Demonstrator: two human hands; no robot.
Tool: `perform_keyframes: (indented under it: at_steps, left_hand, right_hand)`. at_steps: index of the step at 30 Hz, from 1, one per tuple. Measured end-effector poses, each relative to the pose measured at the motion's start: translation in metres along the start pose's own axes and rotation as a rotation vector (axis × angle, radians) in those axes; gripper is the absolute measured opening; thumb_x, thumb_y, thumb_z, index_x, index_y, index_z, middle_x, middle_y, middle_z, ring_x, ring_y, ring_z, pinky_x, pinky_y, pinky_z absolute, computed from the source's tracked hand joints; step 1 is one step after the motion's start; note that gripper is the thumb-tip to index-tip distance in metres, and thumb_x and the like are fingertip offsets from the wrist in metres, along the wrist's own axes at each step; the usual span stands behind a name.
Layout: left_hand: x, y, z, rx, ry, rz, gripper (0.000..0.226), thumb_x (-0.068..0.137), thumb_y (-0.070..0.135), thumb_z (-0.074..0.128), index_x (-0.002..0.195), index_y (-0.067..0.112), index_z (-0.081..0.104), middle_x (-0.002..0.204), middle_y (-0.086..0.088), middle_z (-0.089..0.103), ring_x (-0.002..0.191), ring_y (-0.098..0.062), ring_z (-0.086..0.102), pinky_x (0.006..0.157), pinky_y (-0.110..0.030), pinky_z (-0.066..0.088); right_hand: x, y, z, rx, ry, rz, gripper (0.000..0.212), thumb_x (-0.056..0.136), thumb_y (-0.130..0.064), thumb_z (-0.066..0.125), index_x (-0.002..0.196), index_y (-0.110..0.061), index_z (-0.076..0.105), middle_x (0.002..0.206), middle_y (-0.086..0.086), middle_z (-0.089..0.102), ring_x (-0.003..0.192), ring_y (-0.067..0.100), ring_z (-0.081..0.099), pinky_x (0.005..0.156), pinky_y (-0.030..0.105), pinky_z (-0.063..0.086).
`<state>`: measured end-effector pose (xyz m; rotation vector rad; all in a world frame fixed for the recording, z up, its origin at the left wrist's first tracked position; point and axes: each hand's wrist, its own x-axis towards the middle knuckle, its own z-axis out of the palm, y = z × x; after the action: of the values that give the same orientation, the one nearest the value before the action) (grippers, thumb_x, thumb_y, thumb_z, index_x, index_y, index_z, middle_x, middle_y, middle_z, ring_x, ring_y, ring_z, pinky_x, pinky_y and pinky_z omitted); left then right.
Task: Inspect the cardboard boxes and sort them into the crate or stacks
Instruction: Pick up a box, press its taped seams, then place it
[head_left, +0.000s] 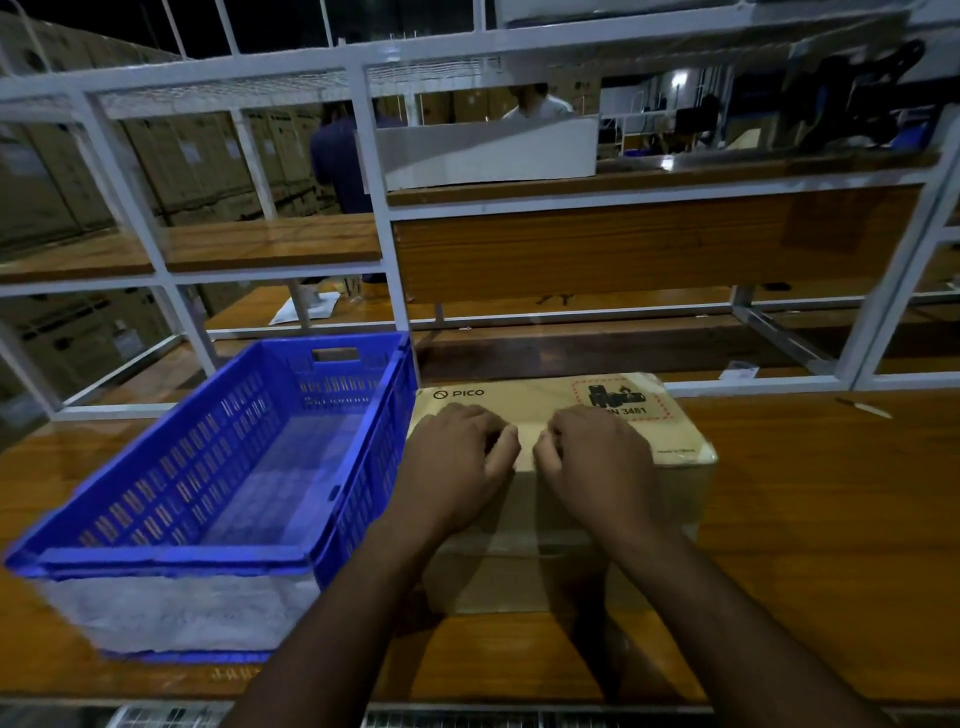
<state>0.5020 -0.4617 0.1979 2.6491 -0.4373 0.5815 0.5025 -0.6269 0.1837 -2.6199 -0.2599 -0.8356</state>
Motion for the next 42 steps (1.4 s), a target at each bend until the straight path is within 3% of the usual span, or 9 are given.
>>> perform_keyframes:
  at_steps: [4,7,10,14,20,24,31,36,42]
  left_hand:
    - [0.016,-0.008,0.007,-0.033,-0.056,0.029,0.038,0.102,0.032,0.040,0.126,0.021,0.068,0.126,0.003,0.068,0.119,-0.012,0.054,0.101,-0.036,0.043]
    - [0.014,-0.012,0.014,-0.036,-0.053,0.012,0.036,0.105,0.030,0.040,0.128,0.021,0.067,0.129,0.004,0.066,0.122,-0.010,0.051,0.105,-0.035,0.040]
    - [0.015,-0.010,0.011,0.021,-0.062,0.006,0.035,0.104,0.030,0.044,0.132,0.022,0.064,0.132,0.005,0.062,0.125,-0.012,0.048,0.105,-0.035,0.038]
    - [0.014,-0.019,0.007,0.161,-0.172,-0.099,0.054,0.104,0.047,0.037,0.152,0.021,0.043,0.159,0.002,0.040,0.147,-0.015,0.031,0.119,-0.041,0.024]
    - [0.015,-0.027,0.002,0.146,-0.207,-0.125,0.063,0.103,0.054,0.037,0.156,0.021,0.035,0.164,0.002,0.032,0.151,-0.015,0.026,0.125,-0.041,0.019]
    - [0.011,-0.041,0.000,0.104,-0.244,-0.211,0.072,0.100,0.062,0.031,0.161,0.023,0.022,0.168,0.005,0.017,0.156,-0.012,0.008,0.126,-0.049,0.007]
    - [0.013,-0.047,0.001,0.046,-0.238,-0.230,0.069,0.102,0.056,0.039,0.160,0.023,0.023,0.168,0.005,0.017,0.155,-0.012,0.009,0.124,-0.051,0.017]
    - [0.012,-0.046,0.002,0.016,-0.206,-0.240,0.069,0.101,0.054,0.042,0.160,0.023,0.025,0.168,0.004,0.019,0.155,-0.013,0.011,0.124,-0.051,0.018]
    - [-0.001,-0.049,0.002,-0.044,-0.169,-0.330,0.079,0.100,0.059,0.041,0.162,0.018,0.016,0.170,0.002,0.007,0.156,-0.014,0.007,0.125,-0.042,0.018]
  right_hand:
    - [0.008,-0.018,0.007,0.068,-0.101,-0.134,0.027,0.099,-0.035,0.047,0.114,-0.027,0.067,0.106,-0.007,0.068,0.097,0.012,0.060,0.080,0.027,0.041]
    - [0.012,-0.015,0.009,0.035,-0.126,-0.092,0.025,0.098,-0.037,0.048,0.109,-0.030,0.069,0.099,-0.008,0.069,0.089,0.012,0.060,0.066,0.026,0.036]
    - [0.024,-0.009,0.007,0.019,-0.191,-0.057,0.023,0.096,-0.036,0.050,0.104,-0.029,0.071,0.089,-0.006,0.068,0.081,0.012,0.061,0.064,0.030,0.047]
    - [0.025,0.007,0.004,-0.031,-0.207,-0.009,0.028,0.096,-0.044,0.049,0.109,-0.023,0.064,0.104,-0.004,0.064,0.098,0.016,0.059,0.076,0.032,0.043]
    - [0.031,0.016,0.001,-0.063,-0.241,0.076,0.039,0.096,-0.050,0.051,0.120,-0.022,0.062,0.119,0.000,0.065,0.107,0.019,0.059,0.086,0.035,0.048]
    - [0.027,0.039,-0.011,-0.097,-0.196,0.187,0.043,0.096,-0.052,0.050,0.125,-0.023,0.061,0.124,0.001,0.065,0.114,0.021,0.058,0.097,0.038,0.046]
    - [0.037,0.048,-0.017,-0.082,-0.238,0.255,0.036,0.097,-0.045,0.054,0.121,-0.022,0.067,0.119,0.001,0.069,0.104,0.020,0.064,0.079,0.032,0.051]
    - [0.030,0.052,-0.013,-0.120,-0.170,0.301,0.042,0.096,-0.052,0.049,0.121,-0.021,0.062,0.124,0.000,0.064,0.117,0.022,0.058,0.107,0.046,0.040]
    - [0.027,0.057,-0.015,-0.095,-0.114,0.375,0.035,0.095,-0.049,0.054,0.110,-0.021,0.066,0.111,0.000,0.069,0.094,0.019,0.066,0.071,0.035,0.059]
